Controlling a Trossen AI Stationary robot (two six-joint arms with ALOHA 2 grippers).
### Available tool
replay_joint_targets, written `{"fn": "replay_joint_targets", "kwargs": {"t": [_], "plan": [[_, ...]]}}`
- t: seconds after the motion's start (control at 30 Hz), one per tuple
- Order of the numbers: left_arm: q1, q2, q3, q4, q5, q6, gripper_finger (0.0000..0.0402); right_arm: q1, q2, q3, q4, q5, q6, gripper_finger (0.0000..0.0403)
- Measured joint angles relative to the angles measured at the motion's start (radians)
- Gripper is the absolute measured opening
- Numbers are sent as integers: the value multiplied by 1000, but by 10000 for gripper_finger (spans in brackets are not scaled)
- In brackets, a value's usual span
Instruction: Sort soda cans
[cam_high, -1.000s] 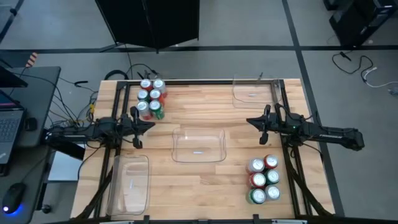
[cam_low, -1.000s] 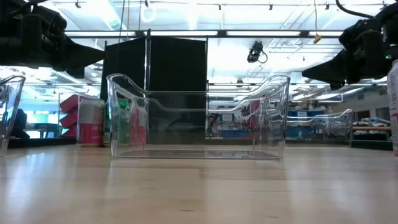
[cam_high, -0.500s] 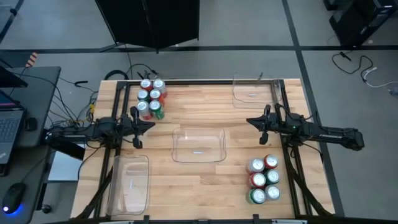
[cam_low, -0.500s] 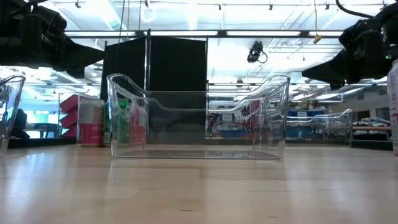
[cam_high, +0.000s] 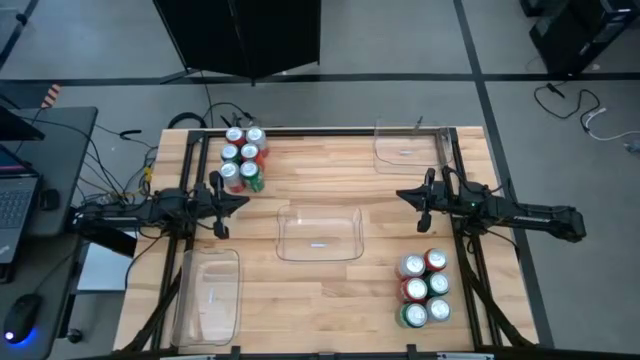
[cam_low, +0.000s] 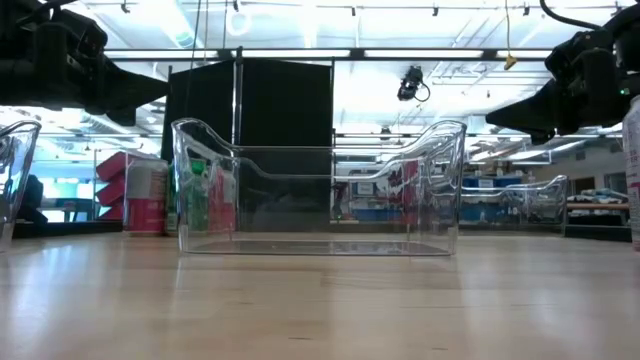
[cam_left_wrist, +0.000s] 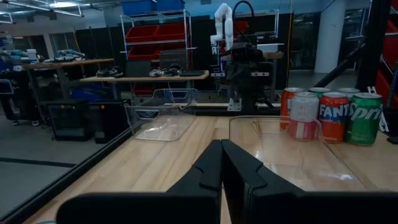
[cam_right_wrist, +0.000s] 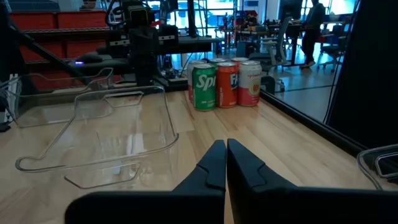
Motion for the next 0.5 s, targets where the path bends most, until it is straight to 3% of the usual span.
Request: {"fn": "replay_joint_targets", "kwargs": {"t": [0.5], "plan": [[0, 0, 0, 11, 0, 0, 11, 0, 0, 0, 3, 0, 0, 2]]}}
